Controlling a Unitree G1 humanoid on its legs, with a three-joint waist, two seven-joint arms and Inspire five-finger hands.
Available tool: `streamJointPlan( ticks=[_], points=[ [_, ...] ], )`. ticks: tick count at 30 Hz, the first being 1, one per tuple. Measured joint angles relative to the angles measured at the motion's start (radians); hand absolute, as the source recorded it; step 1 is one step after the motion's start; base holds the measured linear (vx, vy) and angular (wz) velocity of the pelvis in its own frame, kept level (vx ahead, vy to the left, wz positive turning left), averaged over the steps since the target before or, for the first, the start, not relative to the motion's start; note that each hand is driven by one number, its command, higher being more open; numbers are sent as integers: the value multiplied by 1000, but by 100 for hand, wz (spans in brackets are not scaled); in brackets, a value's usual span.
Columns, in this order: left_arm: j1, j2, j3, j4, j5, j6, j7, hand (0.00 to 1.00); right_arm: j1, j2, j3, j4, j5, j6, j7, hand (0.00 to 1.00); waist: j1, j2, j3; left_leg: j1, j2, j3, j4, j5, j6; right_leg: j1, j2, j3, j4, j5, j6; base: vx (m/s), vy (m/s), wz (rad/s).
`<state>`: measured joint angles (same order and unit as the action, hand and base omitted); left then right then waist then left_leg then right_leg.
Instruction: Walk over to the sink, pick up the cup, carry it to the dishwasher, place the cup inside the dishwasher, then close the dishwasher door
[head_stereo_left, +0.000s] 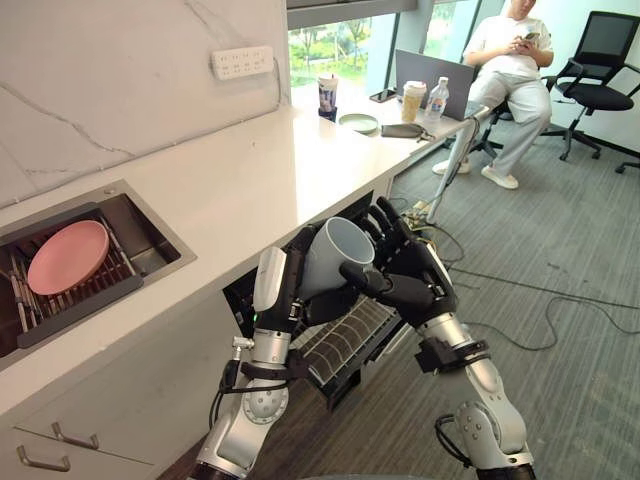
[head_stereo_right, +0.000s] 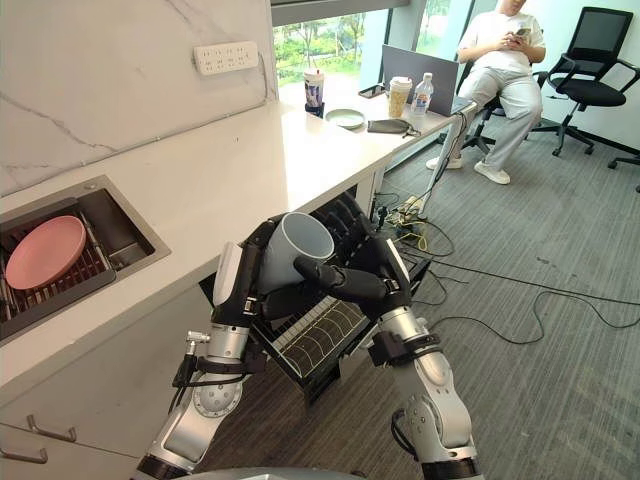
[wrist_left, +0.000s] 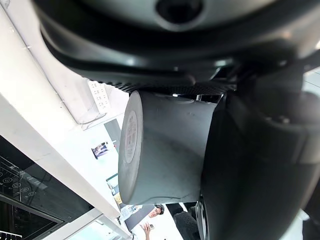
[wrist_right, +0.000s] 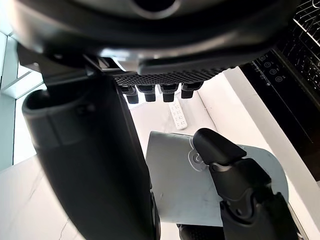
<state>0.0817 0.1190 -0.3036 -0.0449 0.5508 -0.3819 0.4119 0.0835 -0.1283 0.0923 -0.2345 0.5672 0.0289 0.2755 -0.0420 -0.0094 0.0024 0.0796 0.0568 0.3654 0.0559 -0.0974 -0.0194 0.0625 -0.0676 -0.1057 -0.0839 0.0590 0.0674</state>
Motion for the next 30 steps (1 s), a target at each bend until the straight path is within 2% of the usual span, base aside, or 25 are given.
streamJointPlan(
  ticks=[12, 13, 29, 30],
  points=[
    [-30, 17, -50, 0, 0, -42, -28, 0, -4, -42, 52, -1, 45, 71, 43, 100, 2, -10, 6, 0, -3, -1, 1, 1, 3, 1, -3, -1, 0, 3, 1, -13, -9, 0],
    [-33, 18, -57, 0, 0, -42, -31, 0, -4, -47, 53, -1, 53, 73, 43, 0, 2, -11, 7, 0, -3, -1, 1, 1, 3, 1, -3, -1, 0, 3, 1, 0, 0, 0],
    [-43, 17, -75, 2, -34, -34, -48, 0, -8, -62, 74, -2, 35, 64, -53, 0, 2, -12, 6, 0, -4, -1, 4, 3, 5, 1, -4, 0, 0, 5, 1, 0, 0, 0],
    [-43, 17, -76, 2, -40, -32, -48, 100, -8, -62, 76, -2, 35, 64, -58, 0, 2, -12, 6, 0, -4, -1, 4, 3, 5, 1, -4, 0, 0, 5, 1, 0, 0, 0]
  ],
)
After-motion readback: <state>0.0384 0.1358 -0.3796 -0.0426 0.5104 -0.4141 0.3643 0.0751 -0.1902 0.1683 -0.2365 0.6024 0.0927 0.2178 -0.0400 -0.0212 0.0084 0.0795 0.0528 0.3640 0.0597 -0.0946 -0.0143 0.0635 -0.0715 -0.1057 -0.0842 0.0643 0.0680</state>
